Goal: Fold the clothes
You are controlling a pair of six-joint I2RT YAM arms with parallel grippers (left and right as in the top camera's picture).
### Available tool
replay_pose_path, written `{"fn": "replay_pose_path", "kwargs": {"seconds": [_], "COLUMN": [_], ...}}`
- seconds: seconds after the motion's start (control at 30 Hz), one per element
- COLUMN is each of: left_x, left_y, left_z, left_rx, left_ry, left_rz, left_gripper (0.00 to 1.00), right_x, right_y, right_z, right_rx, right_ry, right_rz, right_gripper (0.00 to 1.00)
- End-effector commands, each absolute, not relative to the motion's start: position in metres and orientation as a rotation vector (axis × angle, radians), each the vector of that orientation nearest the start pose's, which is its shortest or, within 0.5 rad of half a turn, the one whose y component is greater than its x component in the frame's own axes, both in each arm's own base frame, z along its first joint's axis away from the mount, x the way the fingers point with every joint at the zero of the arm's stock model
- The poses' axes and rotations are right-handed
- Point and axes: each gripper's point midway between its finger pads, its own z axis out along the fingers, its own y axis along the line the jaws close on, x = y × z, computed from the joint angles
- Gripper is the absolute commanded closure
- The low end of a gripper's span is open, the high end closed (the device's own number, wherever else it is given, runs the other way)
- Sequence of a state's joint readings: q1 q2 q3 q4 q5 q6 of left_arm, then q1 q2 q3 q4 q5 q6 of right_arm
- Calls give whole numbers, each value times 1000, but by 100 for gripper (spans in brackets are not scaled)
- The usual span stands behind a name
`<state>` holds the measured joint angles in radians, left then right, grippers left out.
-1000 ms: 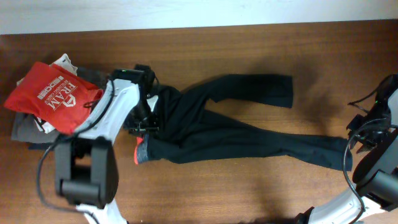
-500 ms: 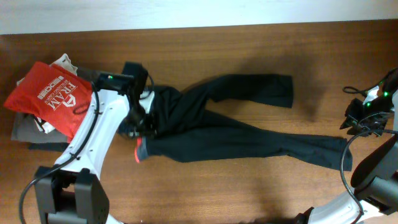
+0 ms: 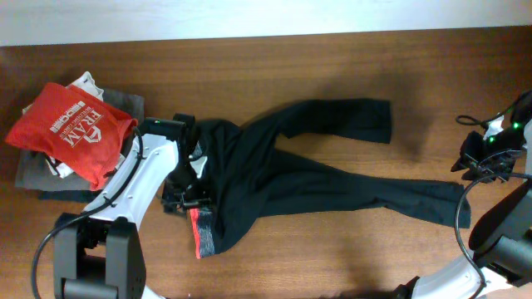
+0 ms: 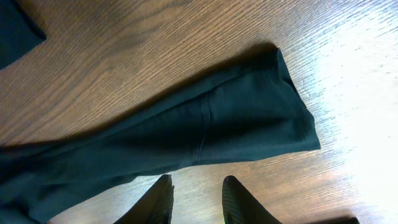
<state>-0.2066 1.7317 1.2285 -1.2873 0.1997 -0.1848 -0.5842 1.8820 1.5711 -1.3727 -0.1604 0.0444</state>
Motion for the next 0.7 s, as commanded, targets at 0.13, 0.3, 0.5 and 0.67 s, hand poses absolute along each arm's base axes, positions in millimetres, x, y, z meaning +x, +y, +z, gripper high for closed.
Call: {"fn": "replay_pose_path", "kwargs": {"seconds": [0.13, 0.3, 0.5, 0.67], "left_x": [320, 368, 379, 381], "left_y": [-91, -92, -95, -94], "left_z": [72, 74, 50, 18], "left_rx": [-24, -17, -20, -31], "left_ry": [3058, 2874, 2885, 2939], "left_rz": [-340, -352, -349, -340], "left_gripper": [45, 47, 47, 47], "right_x": [316, 348, 399, 425], "right_y": [-116, -79, -52, -52], "right_z": [125, 127, 121, 100], "right_rx": [697, 407, 186, 144], "right_ry": [2980, 2940, 2836, 2831], "right_rz": [507, 551, 477, 305], "right_gripper": [69, 41, 28, 23]}}
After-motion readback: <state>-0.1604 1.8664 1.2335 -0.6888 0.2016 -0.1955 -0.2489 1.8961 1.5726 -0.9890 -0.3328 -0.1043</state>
